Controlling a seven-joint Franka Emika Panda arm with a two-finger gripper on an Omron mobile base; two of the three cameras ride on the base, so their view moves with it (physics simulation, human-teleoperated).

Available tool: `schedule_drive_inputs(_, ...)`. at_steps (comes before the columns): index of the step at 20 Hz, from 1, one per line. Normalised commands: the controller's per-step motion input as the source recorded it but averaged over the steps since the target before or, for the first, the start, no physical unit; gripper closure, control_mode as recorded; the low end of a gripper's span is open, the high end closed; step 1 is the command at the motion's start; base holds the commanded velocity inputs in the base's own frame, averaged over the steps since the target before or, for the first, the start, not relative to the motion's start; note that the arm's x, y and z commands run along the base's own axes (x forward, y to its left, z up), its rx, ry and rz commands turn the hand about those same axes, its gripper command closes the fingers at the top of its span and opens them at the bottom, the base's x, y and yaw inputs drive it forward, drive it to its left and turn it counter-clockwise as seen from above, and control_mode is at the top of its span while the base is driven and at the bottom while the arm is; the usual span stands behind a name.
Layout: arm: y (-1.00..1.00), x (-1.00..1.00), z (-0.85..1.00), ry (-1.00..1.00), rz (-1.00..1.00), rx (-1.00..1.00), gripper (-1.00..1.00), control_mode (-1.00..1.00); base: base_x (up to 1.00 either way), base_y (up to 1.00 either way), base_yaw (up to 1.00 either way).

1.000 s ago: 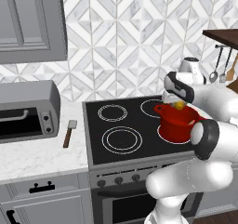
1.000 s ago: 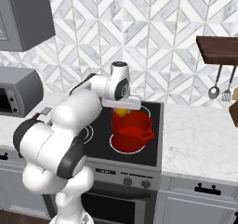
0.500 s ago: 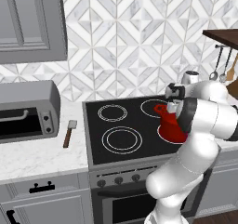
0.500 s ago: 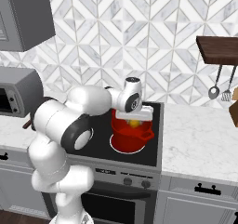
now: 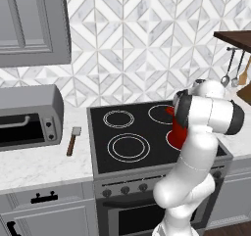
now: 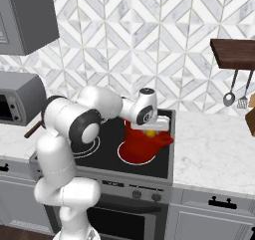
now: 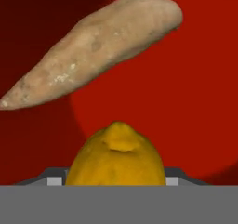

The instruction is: Put the sweet potato and lemon in the pot. Retrieve the spatula and lightly stir the vegetables in the pot.

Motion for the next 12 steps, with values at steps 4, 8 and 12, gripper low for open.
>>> schedule_drive_inputs(4,0.03,-0.31,-0.39,-0.07,0.01,0.00,1.00,-1.00,0.00,0.00,0.00)
schedule_drive_inputs(8,0.39,-0.78,-0.30,-0.14,-0.02,-0.02,1.00,-1.00,0.00,0.00,0.00)
schedule_drive_inputs(12,0.72,-0.51,-0.16,-0.15,-0.12,-0.05,1.00,-1.00,0.00,0.00,0.00)
